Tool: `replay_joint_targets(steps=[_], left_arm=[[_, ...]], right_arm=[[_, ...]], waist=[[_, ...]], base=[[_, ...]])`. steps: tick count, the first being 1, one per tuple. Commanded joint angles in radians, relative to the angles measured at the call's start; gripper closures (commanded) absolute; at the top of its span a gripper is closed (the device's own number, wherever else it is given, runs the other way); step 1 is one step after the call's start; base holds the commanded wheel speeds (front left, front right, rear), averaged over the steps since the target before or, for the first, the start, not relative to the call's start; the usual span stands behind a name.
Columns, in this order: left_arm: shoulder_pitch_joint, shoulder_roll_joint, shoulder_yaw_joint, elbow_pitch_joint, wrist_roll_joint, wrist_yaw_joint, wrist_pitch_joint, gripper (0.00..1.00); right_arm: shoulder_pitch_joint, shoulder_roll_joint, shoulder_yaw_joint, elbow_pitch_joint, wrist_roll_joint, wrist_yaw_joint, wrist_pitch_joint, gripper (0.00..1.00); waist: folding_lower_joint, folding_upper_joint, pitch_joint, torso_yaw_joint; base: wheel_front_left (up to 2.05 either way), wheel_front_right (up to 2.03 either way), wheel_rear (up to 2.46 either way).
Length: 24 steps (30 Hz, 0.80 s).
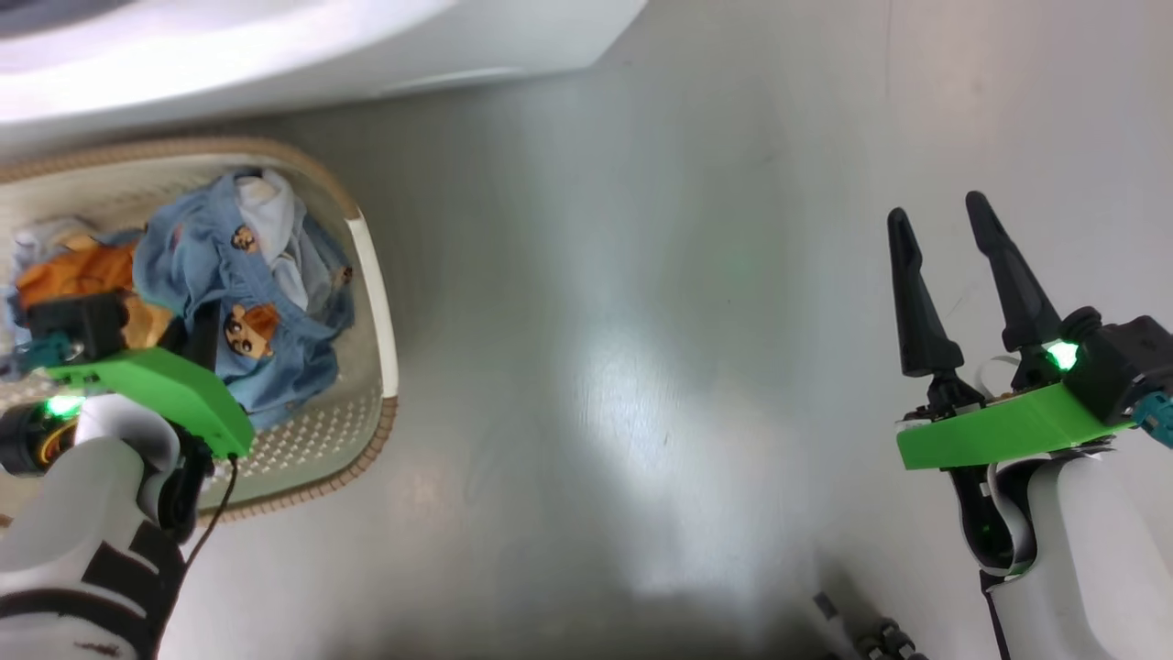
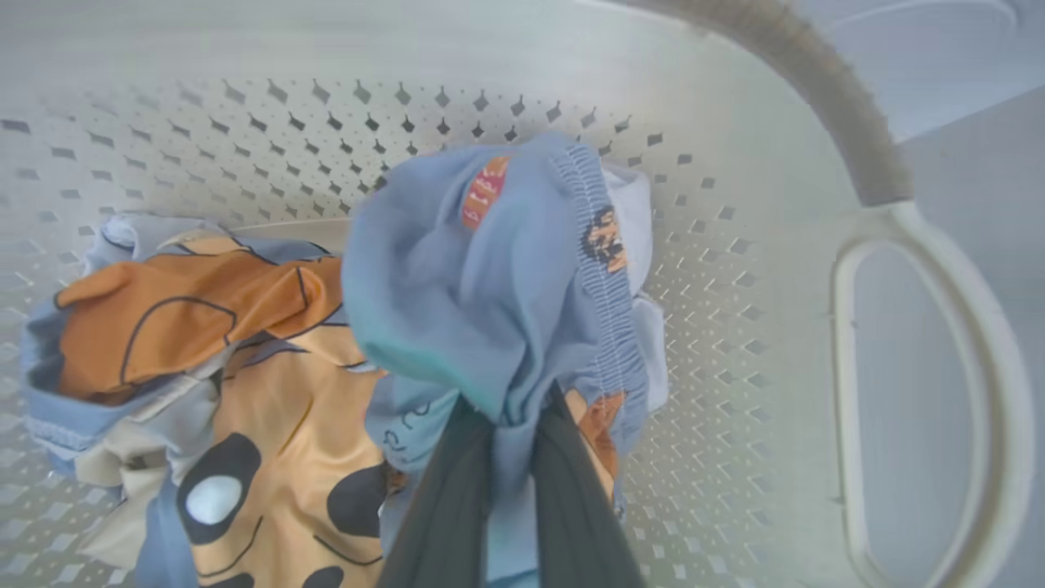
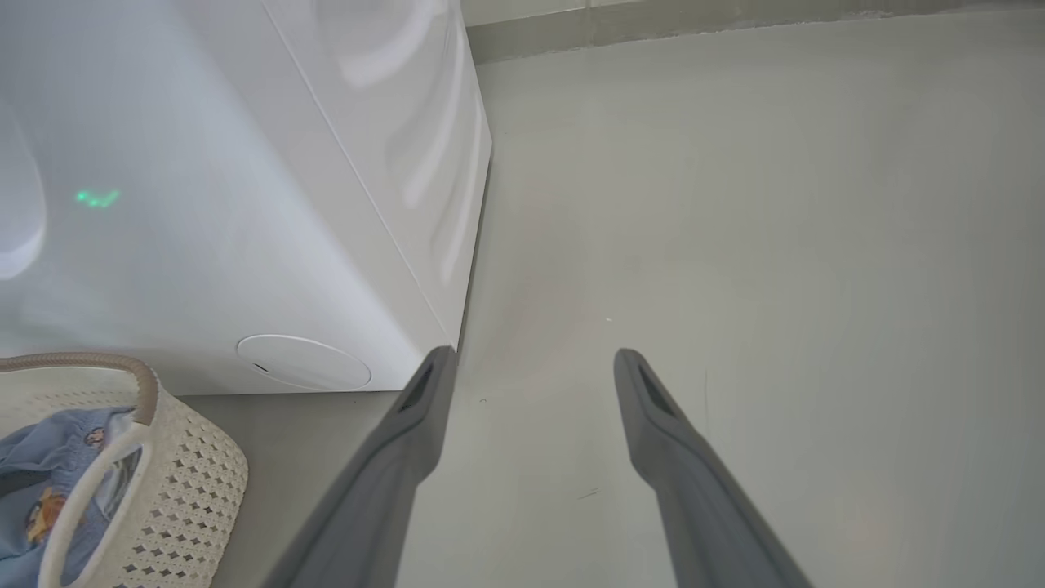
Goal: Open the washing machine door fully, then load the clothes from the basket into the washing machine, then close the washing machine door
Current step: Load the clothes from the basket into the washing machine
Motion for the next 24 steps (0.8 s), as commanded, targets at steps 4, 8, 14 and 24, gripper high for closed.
replay_joint_targets(steps=[4, 8, 14, 24], left_arm=[[0.094, 0.066, 0.087, -0.106, 0.034, 0.017, -0.013, 1.0], [0.203, 0.063, 0.171, -0.238, 0.094, 0.042, -0.013, 1.0], [0.371, 0.032, 0.288, -0.407, 0.181, 0.059, -0.013, 1.0], [0.593, -0.052, 0.486, -0.701, 0.334, 0.071, -0.013, 1.0]], right_arm=[[0.041, -0.005, 0.027, -0.001, 0.004, 0.002, -0.005, 0.0], [0.059, -0.011, 0.025, 0.02, 0.008, 0.002, -0.005, 0.0], [0.097, -0.029, 0.031, 0.054, 0.011, 0.002, -0.005, 0.0], [0.148, -0.038, 0.03, 0.071, 0.013, 0.002, -0.005, 0.0]], waist=[[0.0, -0.0001, -0.103, 0.017], [0.0, -0.0001, -0.17, 0.029], [0.0, -0.0001, -0.281, 0.044], [0.0, -0.0001, -0.443, 0.049]], base=[[0.0, 0.0, 0.0], [0.0, 0.0, 0.0], [0.0, 0.0, 0.0], [0.0, 0.0, 0.0]])
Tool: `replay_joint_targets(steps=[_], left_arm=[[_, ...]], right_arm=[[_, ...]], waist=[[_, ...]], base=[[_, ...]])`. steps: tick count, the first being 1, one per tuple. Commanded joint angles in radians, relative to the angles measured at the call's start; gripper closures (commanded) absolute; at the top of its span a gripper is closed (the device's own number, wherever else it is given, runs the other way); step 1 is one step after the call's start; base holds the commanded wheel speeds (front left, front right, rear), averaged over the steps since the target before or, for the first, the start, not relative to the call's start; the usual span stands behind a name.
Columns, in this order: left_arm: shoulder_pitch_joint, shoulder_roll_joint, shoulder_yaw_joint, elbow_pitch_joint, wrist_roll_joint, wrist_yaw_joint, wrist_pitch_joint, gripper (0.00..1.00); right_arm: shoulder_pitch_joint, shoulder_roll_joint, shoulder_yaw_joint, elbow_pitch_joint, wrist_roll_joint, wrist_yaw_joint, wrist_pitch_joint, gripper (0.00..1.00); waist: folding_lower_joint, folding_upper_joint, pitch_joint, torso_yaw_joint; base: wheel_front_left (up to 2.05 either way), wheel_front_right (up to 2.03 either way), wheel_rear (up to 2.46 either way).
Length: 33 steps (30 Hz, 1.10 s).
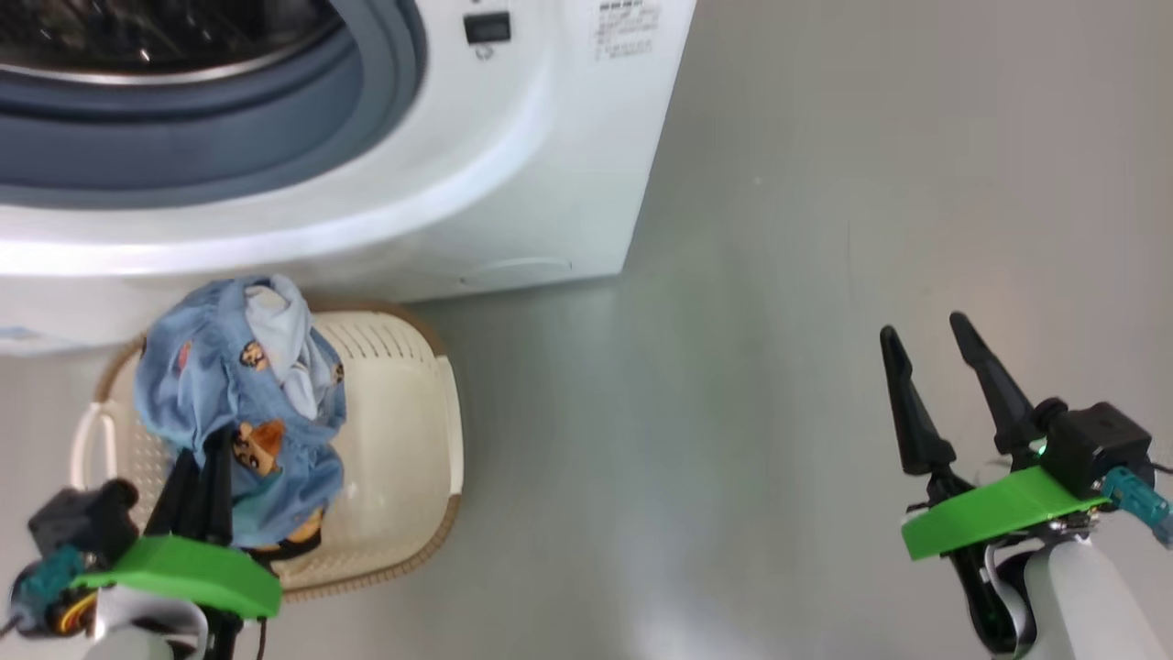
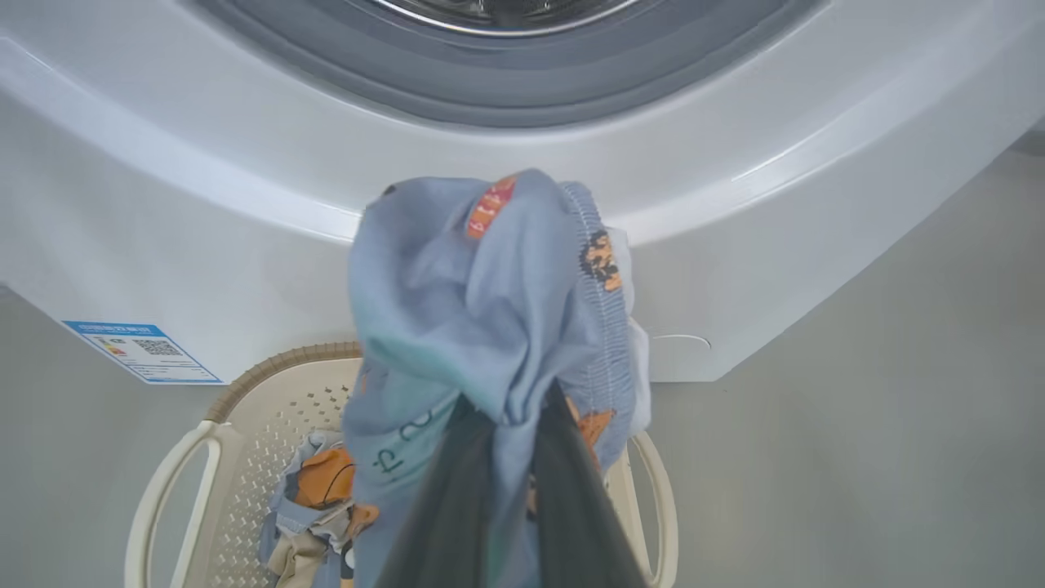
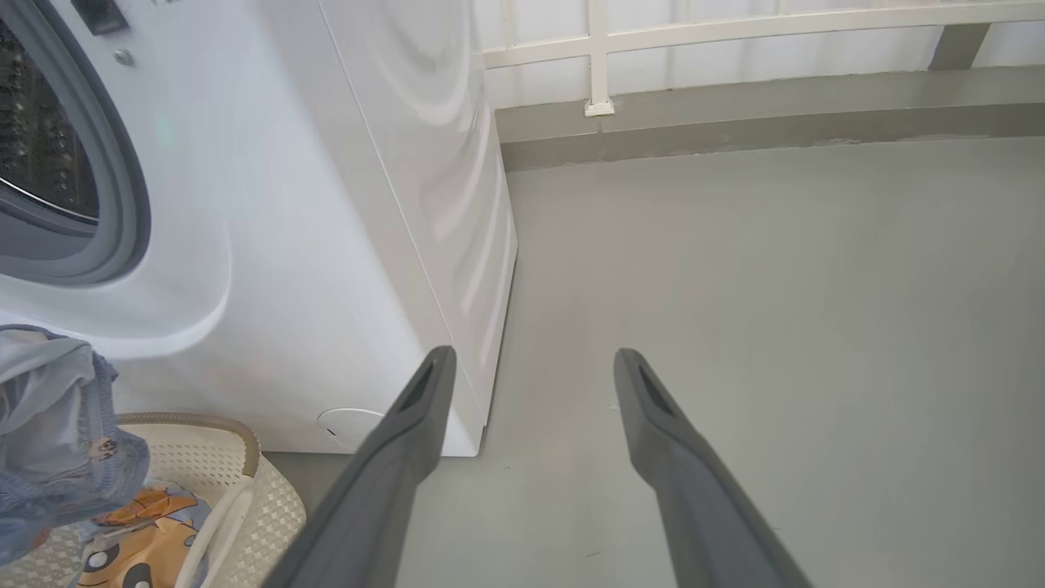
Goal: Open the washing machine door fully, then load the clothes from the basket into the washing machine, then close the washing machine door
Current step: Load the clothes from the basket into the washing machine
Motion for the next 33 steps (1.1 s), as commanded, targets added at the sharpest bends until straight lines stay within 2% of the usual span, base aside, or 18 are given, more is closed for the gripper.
replay_joint_targets(steps=[1, 6, 18, 33], left_arm=[[0.047, 0.01, 0.065, -0.065, 0.033, 0.006, -0.01, 1.0], [0.119, -0.041, 0.143, -0.159, 0.086, -0.006, -0.01, 1.0], [0.232, -0.12, 0.244, -0.351, 0.206, -0.028, -0.01, 1.0], [0.388, -0.15, 0.294, -0.427, 0.252, -0.033, -0.01, 1.0]], right_arm=[[0.036, -0.005, 0.025, -0.015, 0.005, 0.002, -0.005, 0.0], [0.064, -0.003, 0.035, -0.006, 0.011, 0.002, -0.005, 0.0], [0.132, -0.012, 0.032, -0.019, 0.0, 0.002, -0.005, 0.0], [0.202, 0.0, 0.033, -0.009, -0.006, 0.002, -0.005, 0.0]], waist=[[0.0, 0.0, -0.102, 0.009], [0.0, 0.0, -0.174, 0.01], [0.0, 0.0, -0.298, 0.032], [0.0, 0.0, -0.442, 0.023]], base=[[0.0, 0.0, 0.0], [0.0, 0.0, 0.0], [0.0, 0.0, 0.0], [0.0, 0.0, 0.0]])
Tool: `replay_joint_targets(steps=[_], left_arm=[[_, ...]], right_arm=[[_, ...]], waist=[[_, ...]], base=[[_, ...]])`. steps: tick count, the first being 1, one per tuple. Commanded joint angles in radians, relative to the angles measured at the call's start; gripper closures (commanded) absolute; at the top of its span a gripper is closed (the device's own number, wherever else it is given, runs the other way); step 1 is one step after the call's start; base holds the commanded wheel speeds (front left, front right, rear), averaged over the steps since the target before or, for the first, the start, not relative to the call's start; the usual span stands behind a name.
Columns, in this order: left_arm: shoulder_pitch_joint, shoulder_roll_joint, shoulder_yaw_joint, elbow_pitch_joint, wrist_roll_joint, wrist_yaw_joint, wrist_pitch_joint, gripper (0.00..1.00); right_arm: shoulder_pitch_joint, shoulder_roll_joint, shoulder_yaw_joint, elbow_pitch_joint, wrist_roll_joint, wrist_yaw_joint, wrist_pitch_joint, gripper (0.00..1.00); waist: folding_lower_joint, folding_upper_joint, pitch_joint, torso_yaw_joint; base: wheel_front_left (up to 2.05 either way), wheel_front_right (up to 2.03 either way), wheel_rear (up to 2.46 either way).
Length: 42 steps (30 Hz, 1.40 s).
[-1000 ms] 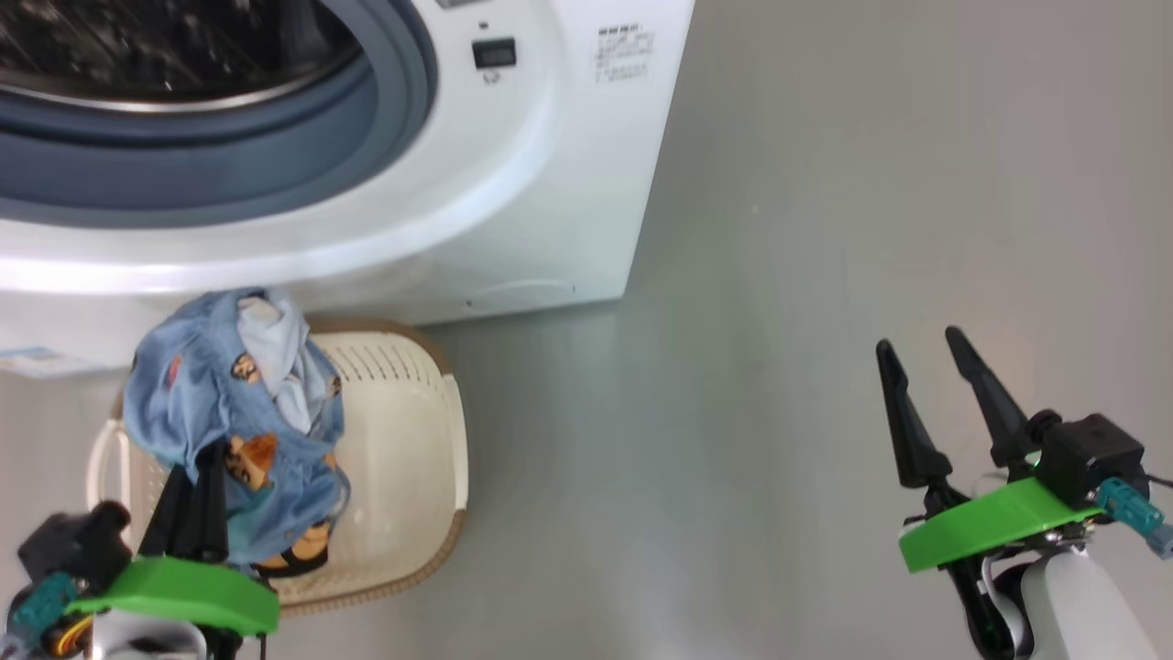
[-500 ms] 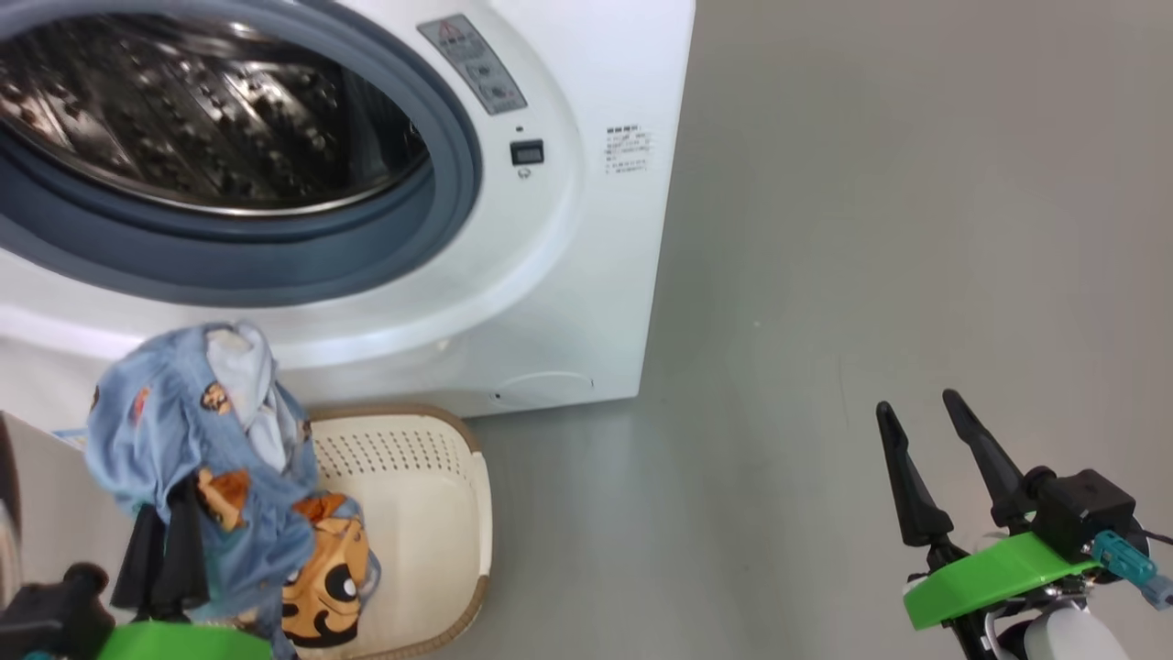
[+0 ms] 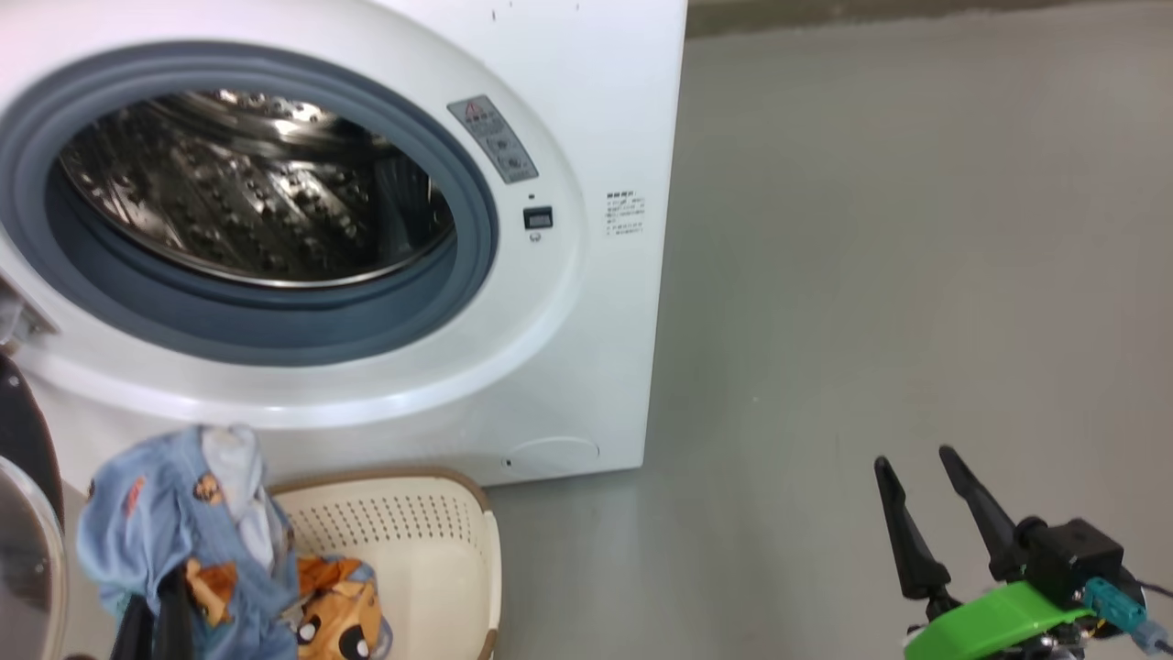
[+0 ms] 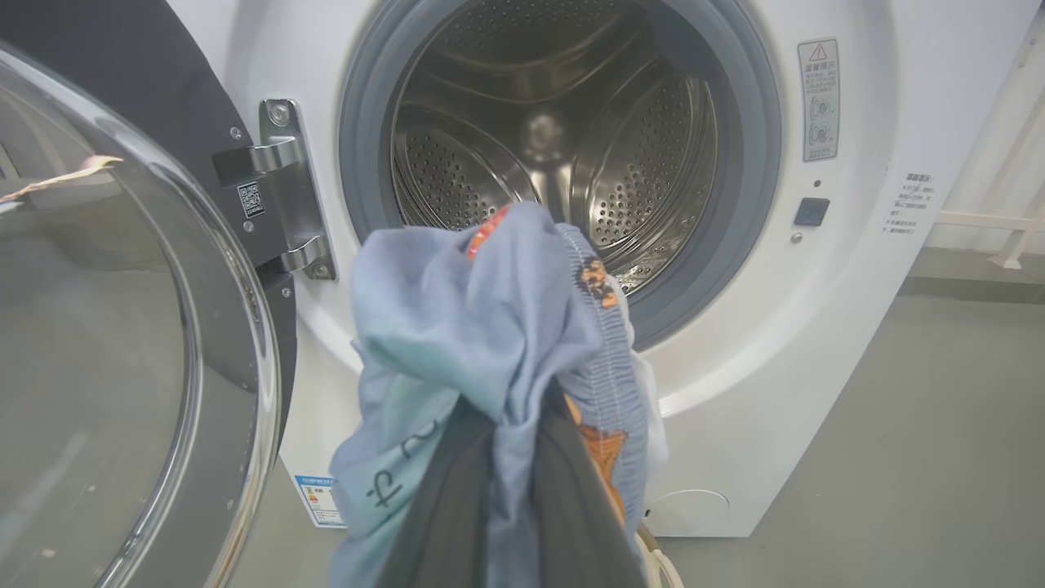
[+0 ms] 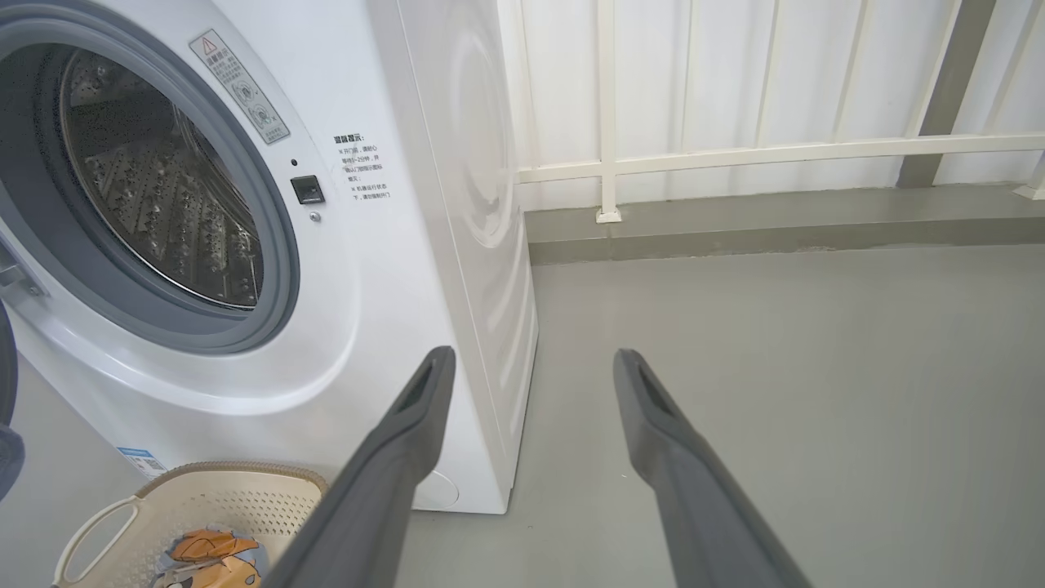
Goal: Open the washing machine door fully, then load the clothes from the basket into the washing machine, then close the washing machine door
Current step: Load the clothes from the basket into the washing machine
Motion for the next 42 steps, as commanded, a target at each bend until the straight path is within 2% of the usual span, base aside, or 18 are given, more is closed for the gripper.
replay_joint_targets(steps=[1, 11, 26, 33, 42], left_arm=[[-0.005, 0.007, 0.039, -0.032, 0.01, -0.002, -0.006, 1.0], [0.039, 0.006, 0.025, -0.055, 0.007, 0.024, -0.006, 1.0], [0.034, 0.006, 0.001, -0.044, -0.004, 0.036, -0.006, 1.0], [-0.032, 0.006, -0.021, 0.017, -0.005, 0.022, -0.006, 1.0], [-0.269, 0.039, -0.028, 0.191, 0.006, -0.009, -0.006, 1.0]], right_arm=[[0.006, -0.005, 0.023, -0.018, -0.006, 0.002, -0.005, 0.0], [0.025, -0.008, 0.017, -0.016, -0.01, 0.002, -0.005, 0.0], [0.021, -0.008, 0.02, -0.018, -0.008, 0.002, -0.005, 0.0], [0.007, -0.01, 0.02, -0.019, 0.0, 0.002, -0.005, 0.0], [-0.042, -0.012, 0.03, -0.024, 0.003, 0.002, -0.005, 0.0]], waist=[[0.0, 0.0, -0.045, -0.005], [0.0, 0.0, -0.077, -0.012], [0.0, 0.0, -0.042, -0.002], [0.0, 0.0, 0.006, -0.005], [0.0, 0.0, 0.114, -0.042]], base=[[0.0, 0.0, 0.0], [0.0, 0.0, 0.0], [0.0, 0.0, 0.0], [0.0, 0.0, 0.0], [0.0, 0.0, 0.0]])
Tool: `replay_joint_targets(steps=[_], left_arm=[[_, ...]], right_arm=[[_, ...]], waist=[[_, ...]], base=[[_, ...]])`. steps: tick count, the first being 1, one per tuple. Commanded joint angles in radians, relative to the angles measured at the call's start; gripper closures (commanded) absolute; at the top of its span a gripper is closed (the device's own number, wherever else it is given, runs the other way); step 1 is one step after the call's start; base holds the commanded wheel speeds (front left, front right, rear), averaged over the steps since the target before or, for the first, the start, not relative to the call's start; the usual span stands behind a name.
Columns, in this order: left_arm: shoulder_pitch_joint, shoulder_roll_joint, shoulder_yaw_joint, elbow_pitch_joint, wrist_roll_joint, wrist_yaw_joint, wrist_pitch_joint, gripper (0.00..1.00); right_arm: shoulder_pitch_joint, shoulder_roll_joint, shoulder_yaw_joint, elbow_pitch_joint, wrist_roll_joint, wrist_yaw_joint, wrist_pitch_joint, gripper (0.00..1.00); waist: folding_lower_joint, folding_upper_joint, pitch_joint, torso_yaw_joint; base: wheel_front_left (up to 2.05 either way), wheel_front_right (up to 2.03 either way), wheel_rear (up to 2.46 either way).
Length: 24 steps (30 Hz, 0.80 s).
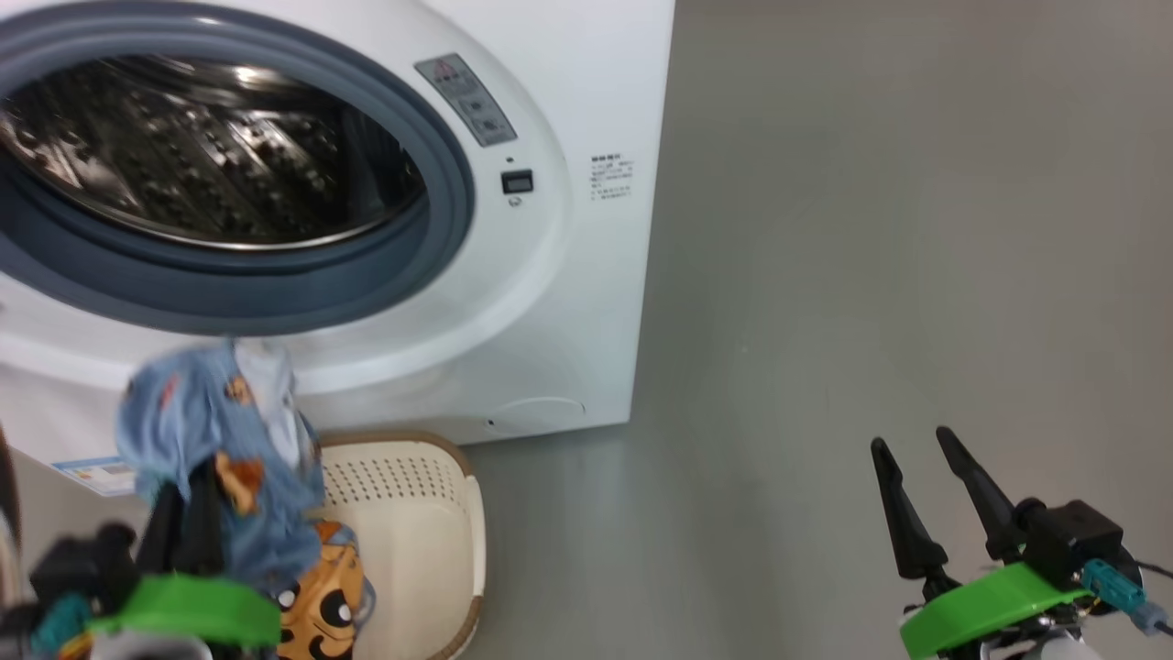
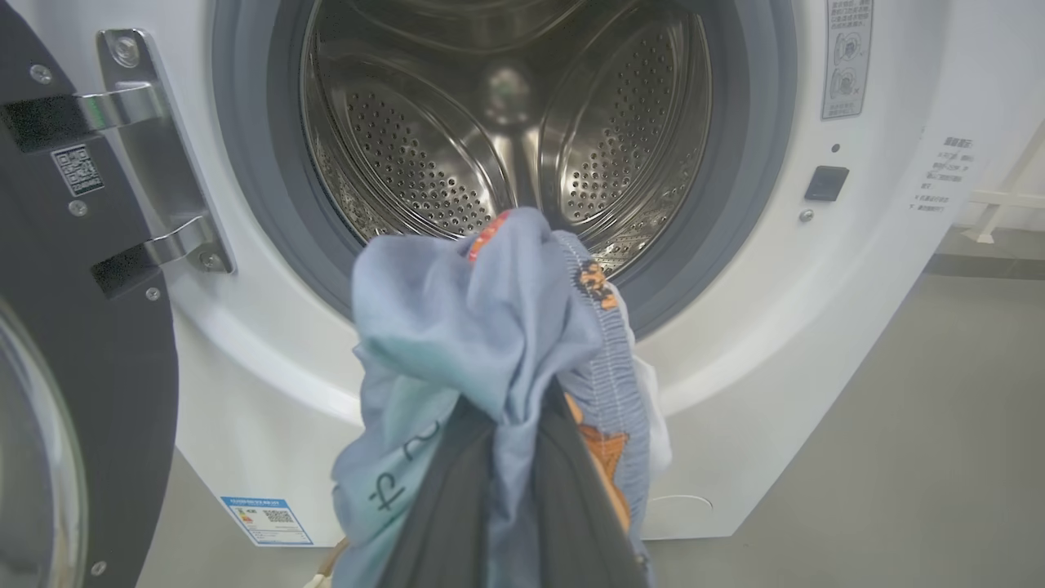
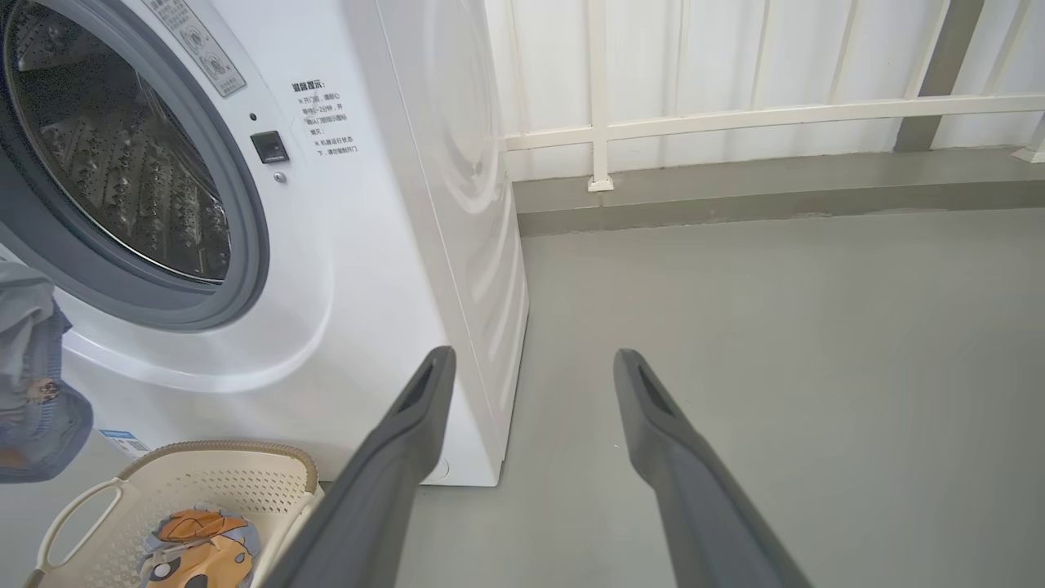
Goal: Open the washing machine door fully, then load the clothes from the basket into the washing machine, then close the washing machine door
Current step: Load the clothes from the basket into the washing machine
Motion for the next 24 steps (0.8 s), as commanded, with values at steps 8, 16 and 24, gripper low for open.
replay_joint_targets(steps=[8, 16, 24], left_arm=[[-0.297, 0.119, 0.004, 0.159, 0.019, -0.017, -0.006, 1.0], [-0.587, 0.207, -0.03, 0.362, 0.006, -0.023, 0.03, 1.0], [-0.803, 0.265, -0.06, 0.52, -0.009, -0.026, 0.073, 1.0]], right_arm=[[-0.08, -0.005, 0.049, -0.032, 0.008, 0.002, -0.005, 0.0], [-0.123, 0.004, 0.056, -0.04, 0.013, 0.002, -0.005, 0.0], [-0.152, 0.015, 0.05, -0.053, 0.018, 0.002, -0.005, 0.0]], waist=[[0.0, 0.0, 0.121, -0.067], [0.0, 0.0, 0.206, -0.106], [0.0, 0.0, 0.32, -0.138]], base=[[0.0, 0.0, 0.0], [0.0, 0.0, 0.0], [0.0, 0.0, 0.0]])
